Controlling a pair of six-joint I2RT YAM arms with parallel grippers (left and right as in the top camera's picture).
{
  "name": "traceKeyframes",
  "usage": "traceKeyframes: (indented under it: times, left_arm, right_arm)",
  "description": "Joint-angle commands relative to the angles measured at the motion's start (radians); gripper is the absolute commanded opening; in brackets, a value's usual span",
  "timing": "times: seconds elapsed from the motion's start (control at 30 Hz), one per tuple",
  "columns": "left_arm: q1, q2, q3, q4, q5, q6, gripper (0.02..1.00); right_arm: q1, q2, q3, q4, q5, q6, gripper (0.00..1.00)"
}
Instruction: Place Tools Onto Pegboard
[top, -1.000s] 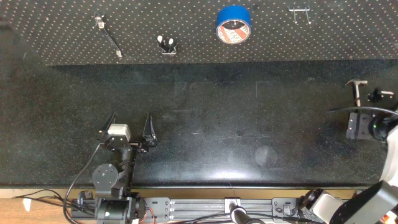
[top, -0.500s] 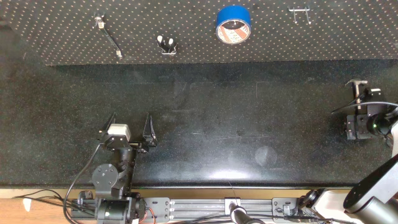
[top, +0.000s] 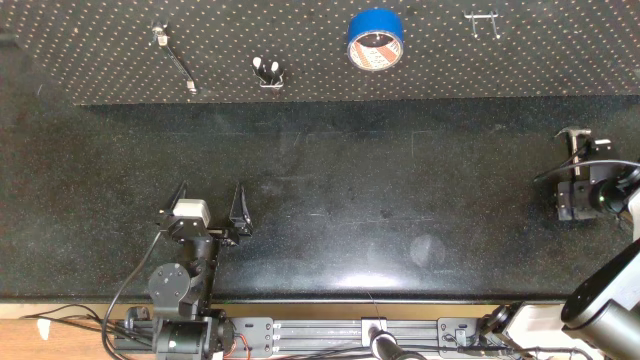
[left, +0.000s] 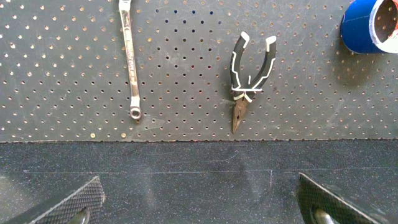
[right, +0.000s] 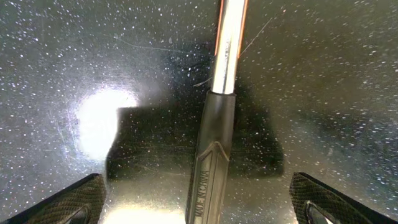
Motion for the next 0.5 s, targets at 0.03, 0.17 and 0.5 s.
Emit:
traceKeyframes:
  times: [0.03, 0.17, 0.5]
  left_arm:
    - [-0.005, -0.008, -0.002, -0.007, -0.008, -0.013, 0.996]
    - [-0.005, -0.008, -0.002, -0.007, -0.008, -0.013, 0.996]
    - [-0.005, -0.008, -0.002, -0.007, -0.008, -0.013, 0.998]
  right_arm:
    - [-0.003, 0.013, -0.002, 0.001, -0.013, -0.021, 0.963]
    - [-0.003, 0.013, -0.002, 0.001, -0.013, -0.021, 0.963]
    - [-0.003, 0.02, -0.002, 0.001, -0.013, -0.021, 0.963]
